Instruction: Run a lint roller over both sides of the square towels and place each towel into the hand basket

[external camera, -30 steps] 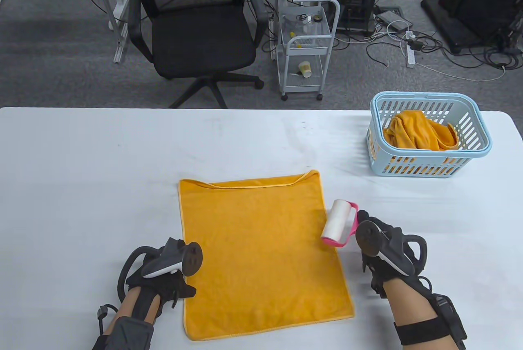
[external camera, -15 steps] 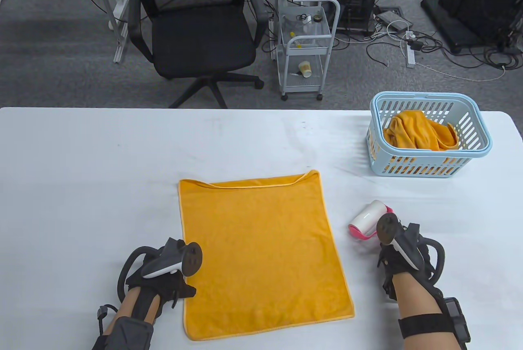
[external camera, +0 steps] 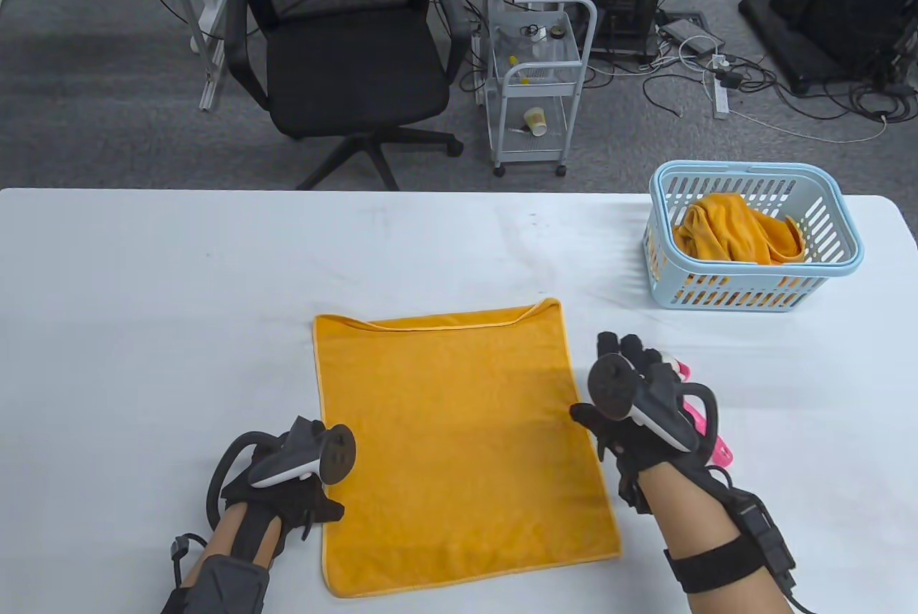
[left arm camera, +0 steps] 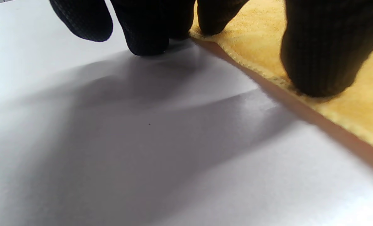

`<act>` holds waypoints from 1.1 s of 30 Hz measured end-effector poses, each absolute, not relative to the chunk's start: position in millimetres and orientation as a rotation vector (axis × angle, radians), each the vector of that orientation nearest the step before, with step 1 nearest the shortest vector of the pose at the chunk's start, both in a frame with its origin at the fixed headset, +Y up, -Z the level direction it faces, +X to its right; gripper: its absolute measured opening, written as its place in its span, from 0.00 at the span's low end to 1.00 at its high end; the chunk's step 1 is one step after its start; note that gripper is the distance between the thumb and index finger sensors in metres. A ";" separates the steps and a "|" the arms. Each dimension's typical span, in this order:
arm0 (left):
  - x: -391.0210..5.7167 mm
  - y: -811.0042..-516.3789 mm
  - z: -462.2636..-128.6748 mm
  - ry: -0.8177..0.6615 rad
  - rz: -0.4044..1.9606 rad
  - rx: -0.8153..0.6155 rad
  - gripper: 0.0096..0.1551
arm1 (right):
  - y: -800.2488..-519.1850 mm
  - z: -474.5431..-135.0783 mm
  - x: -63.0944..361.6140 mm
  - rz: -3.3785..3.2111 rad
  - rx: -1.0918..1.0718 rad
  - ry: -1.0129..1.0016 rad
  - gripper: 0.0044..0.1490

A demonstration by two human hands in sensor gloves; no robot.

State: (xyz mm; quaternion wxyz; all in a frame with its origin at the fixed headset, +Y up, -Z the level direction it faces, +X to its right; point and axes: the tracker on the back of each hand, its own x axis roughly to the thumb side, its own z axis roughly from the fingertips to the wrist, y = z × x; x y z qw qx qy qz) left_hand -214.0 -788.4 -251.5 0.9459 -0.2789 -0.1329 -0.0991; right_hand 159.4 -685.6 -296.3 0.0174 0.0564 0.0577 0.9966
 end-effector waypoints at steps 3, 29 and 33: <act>-214.4 -788.5 -251.6 -0.272 -0.199 -0.567 0.58 | -688.0 -300.2 116.2 3.070 0.352 0.264 0.69; -220.7 -787.4 -253.3 -0.276 -0.134 -0.569 0.63 | -776.2 -322.5 39.2 3.142 0.640 0.635 0.28; -221.0 -787.2 -253.6 -0.274 -0.132 -0.569 0.62 | -744.7 -336.5 71.1 3.033 0.508 0.593 0.28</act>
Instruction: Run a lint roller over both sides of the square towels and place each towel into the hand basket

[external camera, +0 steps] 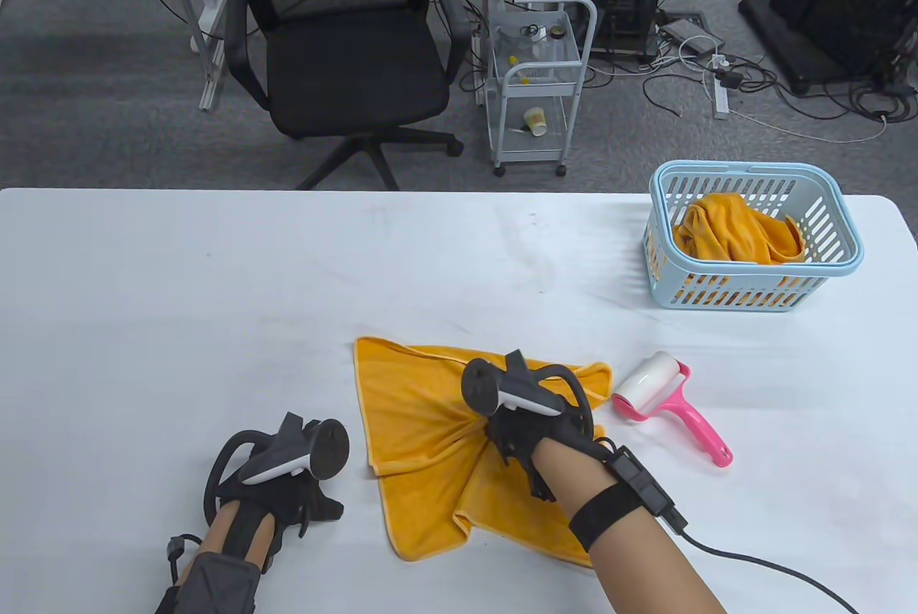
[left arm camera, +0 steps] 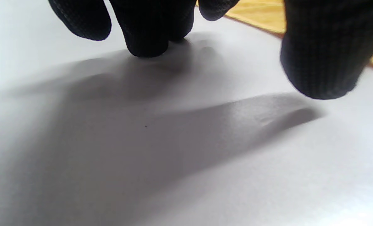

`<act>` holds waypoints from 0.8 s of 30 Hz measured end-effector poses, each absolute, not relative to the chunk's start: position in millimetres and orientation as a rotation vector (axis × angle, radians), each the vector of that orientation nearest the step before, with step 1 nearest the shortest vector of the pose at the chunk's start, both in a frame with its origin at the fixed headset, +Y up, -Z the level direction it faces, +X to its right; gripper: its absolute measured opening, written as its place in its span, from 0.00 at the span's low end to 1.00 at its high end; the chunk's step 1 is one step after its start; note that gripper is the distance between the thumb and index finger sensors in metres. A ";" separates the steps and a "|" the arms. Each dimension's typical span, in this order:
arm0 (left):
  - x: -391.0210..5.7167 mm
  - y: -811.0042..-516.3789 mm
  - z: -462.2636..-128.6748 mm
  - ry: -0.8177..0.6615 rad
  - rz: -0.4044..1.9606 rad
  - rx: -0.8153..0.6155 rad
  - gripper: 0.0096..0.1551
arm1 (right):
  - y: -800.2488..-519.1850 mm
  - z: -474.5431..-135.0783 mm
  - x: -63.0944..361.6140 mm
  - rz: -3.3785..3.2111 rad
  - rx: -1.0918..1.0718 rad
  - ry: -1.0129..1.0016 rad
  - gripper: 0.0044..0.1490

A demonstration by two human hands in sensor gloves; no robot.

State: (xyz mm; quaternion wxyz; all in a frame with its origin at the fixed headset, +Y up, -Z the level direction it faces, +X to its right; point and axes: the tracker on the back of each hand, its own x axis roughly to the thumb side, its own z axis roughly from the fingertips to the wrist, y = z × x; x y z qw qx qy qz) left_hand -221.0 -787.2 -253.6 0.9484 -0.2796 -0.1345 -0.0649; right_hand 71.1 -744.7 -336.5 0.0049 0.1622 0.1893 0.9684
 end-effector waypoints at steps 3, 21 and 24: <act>-221.0 -787.0 -253.5 -0.272 -0.137 -0.569 0.62 | -700.2 -355.2 109.7 2.884 0.310 0.413 0.28; -223.8 -787.2 -253.9 -0.267 -0.103 -0.572 0.60 | -537.3 -421.7 313.6 2.064 -0.286 -0.374 0.50; -223.5 -787.2 -254.0 -0.266 -0.107 -0.573 0.60 | -581.1 -438.4 341.4 2.020 -0.341 -0.258 0.53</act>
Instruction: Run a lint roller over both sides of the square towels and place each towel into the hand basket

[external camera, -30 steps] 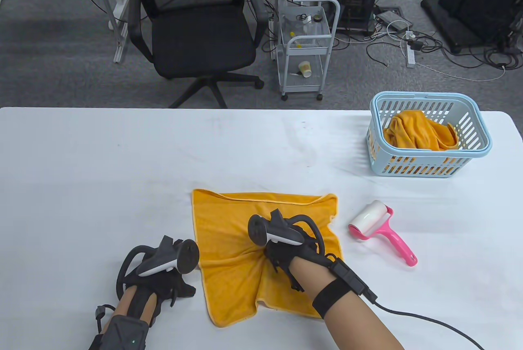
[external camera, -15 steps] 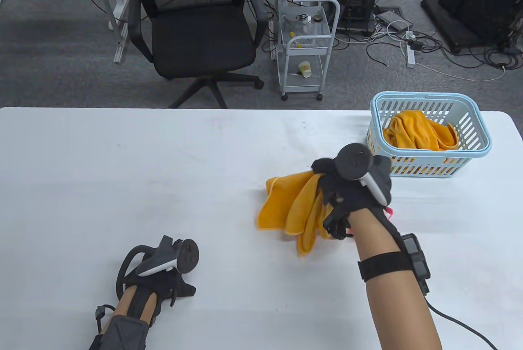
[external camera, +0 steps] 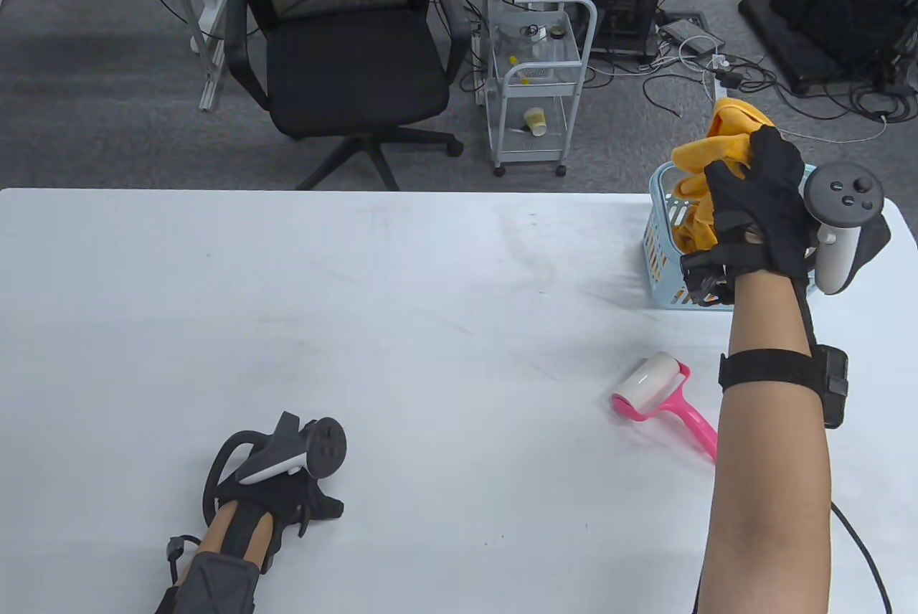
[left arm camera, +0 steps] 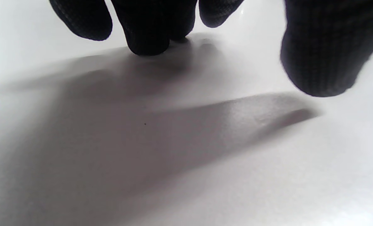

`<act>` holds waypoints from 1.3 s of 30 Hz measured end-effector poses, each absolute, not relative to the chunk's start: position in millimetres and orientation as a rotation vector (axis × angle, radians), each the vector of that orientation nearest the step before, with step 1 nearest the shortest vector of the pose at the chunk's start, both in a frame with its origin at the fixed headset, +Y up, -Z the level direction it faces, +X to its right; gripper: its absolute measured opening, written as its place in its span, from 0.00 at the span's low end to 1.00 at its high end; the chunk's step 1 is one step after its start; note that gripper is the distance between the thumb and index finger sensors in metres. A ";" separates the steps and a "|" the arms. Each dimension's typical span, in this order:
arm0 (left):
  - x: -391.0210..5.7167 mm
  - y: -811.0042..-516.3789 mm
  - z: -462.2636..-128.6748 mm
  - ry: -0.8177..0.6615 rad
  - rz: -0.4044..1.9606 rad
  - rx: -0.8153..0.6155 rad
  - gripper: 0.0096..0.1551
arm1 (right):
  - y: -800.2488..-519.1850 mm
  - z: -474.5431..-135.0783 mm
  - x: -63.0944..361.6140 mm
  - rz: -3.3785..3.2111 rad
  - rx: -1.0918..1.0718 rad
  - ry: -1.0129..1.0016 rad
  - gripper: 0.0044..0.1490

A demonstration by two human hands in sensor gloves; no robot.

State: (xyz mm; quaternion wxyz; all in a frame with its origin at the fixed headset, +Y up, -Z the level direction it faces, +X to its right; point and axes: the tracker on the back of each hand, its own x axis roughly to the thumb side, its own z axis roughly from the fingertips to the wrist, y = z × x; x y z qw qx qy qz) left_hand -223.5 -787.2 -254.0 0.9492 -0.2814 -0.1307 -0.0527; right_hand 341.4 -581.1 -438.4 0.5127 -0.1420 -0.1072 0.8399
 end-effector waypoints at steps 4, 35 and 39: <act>-222.7 -787.2 -254.3 -0.266 -0.118 -0.576 0.59 | -638.6 -447.6 360.3 2.012 -0.382 -0.087 0.53; -223.7 -775.8 -258.2 -0.197 0.012 -0.442 0.47 | -712.4 -274.6 192.5 2.962 0.075 -0.298 0.46; -206.4 -738.1 -256.7 -0.154 0.036 -0.271 0.44 | -721.5 -276.3 191.8 2.968 0.082 -0.271 0.45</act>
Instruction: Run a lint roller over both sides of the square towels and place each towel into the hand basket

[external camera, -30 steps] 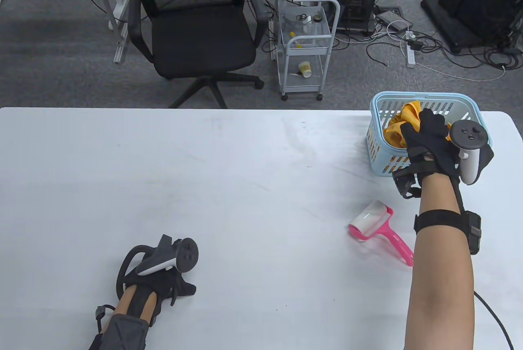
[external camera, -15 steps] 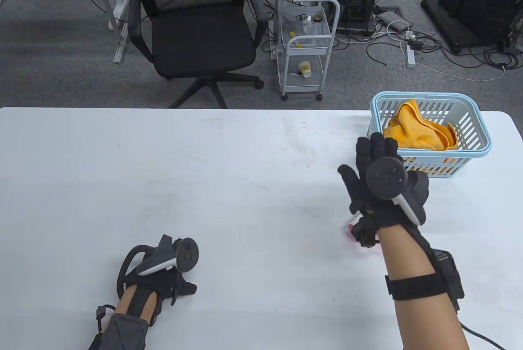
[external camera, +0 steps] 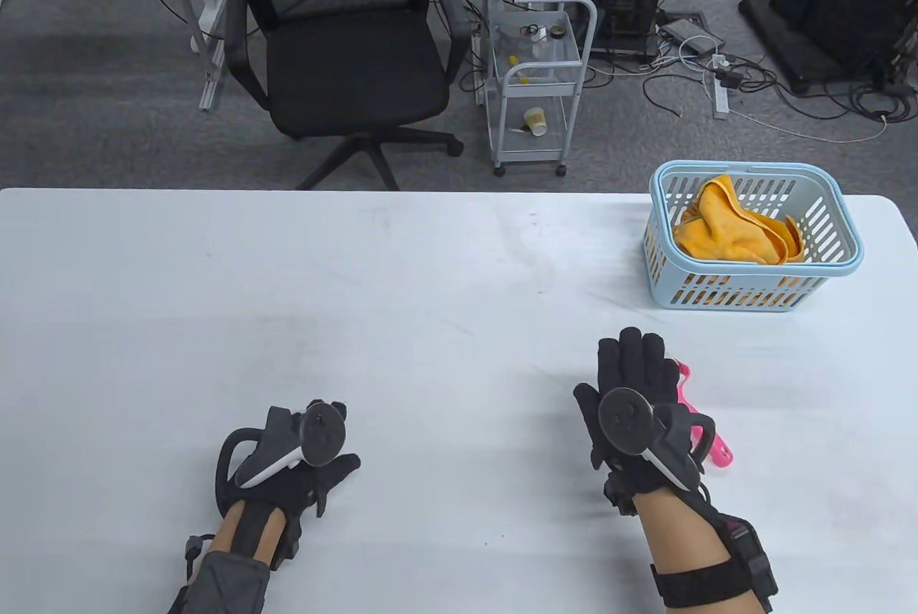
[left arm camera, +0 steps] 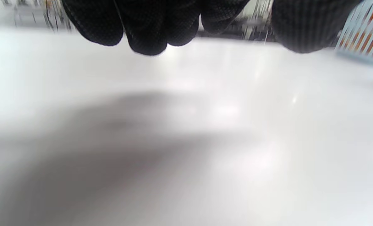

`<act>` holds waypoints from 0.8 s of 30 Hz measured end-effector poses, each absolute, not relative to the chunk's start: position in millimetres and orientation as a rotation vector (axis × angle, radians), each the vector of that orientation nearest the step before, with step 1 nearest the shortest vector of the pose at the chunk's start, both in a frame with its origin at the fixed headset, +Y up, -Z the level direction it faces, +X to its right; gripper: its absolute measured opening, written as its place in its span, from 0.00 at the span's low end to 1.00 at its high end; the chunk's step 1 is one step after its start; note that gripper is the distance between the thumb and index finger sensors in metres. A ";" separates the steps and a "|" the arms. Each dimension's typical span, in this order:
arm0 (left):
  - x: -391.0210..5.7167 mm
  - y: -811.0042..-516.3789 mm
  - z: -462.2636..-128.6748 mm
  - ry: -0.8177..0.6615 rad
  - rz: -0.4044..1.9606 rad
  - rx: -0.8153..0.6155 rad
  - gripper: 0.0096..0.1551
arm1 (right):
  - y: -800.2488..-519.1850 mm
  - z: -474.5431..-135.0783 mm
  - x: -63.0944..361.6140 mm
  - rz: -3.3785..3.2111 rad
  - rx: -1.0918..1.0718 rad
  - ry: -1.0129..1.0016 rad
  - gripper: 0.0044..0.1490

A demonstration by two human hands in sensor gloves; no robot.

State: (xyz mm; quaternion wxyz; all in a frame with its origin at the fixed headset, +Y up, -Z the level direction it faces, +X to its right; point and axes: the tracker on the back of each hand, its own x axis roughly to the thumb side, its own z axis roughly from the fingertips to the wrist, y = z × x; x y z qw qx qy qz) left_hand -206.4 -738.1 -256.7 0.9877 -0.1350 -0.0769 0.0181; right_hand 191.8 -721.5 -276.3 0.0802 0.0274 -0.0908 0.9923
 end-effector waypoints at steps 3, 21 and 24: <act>-176.4 -691.1 -252.7 -0.170 0.027 -0.084 0.43 | -722.5 -276.3 187.9 2.951 0.098 -0.264 0.45; -108.8 -704.7 -247.5 -0.178 0.065 0.107 0.36 | -730.5 -265.9 163.8 2.982 0.223 -0.331 0.43; -107.0 -702.2 -244.0 -0.188 0.060 0.126 0.36 | -732.7 -265.4 160.9 2.990 0.239 -0.324 0.43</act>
